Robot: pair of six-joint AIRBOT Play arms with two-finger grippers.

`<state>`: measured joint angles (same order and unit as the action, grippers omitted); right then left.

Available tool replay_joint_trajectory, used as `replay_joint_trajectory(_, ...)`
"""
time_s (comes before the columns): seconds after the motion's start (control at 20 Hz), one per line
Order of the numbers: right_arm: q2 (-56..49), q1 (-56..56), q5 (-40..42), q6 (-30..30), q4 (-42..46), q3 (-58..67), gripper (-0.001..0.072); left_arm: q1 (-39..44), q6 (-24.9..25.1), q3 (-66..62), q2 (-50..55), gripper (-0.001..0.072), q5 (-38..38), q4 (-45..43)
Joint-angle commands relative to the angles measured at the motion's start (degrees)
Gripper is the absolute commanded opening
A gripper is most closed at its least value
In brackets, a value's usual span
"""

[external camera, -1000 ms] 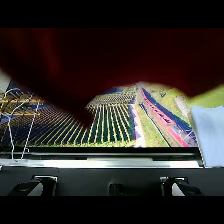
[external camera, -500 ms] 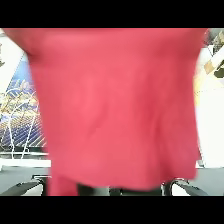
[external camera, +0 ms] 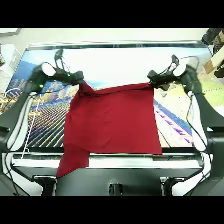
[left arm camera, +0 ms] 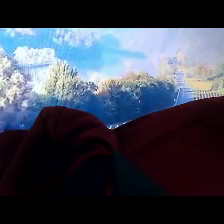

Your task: Fold the clothes and pants, and hang the long-sleeved shirts on hangers.

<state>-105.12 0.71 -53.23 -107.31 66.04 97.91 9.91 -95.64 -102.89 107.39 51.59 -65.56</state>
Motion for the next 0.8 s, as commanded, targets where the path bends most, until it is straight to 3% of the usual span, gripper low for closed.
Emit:
replay_joint_trajectory(0.0,-5.1,0.5,8.4,-3.5,-1.8,-0.2,0.0032,1.2,0.0,0.2,5.0,0.0028,-4.6,0.6)
replay_joint_trajectory(0.2,-5.2,0.4,11.8,-3.5,-1.7,1.4,0.0033,-2.1,0.0,-2.3,5.0,0.0047,-5.3,4.4)
replay_joint_trajectory(0.25,-5.2,0.4,11.5,-3.5,-1.7,2.3,0.0086,-3.6,0.0,-3.6,5.0,0.0062,-4.7,6.3)
replay_joint_trajectory(0.3,-5.1,0.4,10.6,-3.5,-1.7,3.6,0.0241,-5.1,0.0,-5.0,5.0,0.0153,-3.3,7.7)
replay_joint_trajectory(0.35,-5.0,0.0,9.2,-3.5,-1.9,5.2,0.0361,-6.7,0.0,-6.6,4.9,0.0520,-1.2,8.6)
replay_joint_trajectory(0.4,-4.6,-0.9,6.6,-3.0,-2.0,7.0,0.0385,-8.3,0.1,-8.0,4.7,0.0700,1.5,8.9)
replay_joint_trajectory(0.5,-3.0,-4.3,-2.7,2.0,-1.9,10.6,0.0397,-12.3,1.2,-10.8,3.6,0.0701,10.6,8.8)
replay_joint_trajectory(0.55,-1.7,-6.8,-8.8,5.8,-2.0,11.4,0.0470,-14.5,2.9,-11.5,2.5,0.0701,16.0,8.7)
replay_joint_trajectory(0.6,-0.2,-9.3,-14.8,10.4,-1.9,11.4,0.0488,-16.5,4.5,-11.4,1.3,0.0701,21.0,7.6)
replay_joint_trajectory(0.75,1.7,-16.4,-39.6,24.5,-1.9,11.1,0.0481,-21.5,8.3,-9.8,-2.8,0.0701,33.2,3.6)
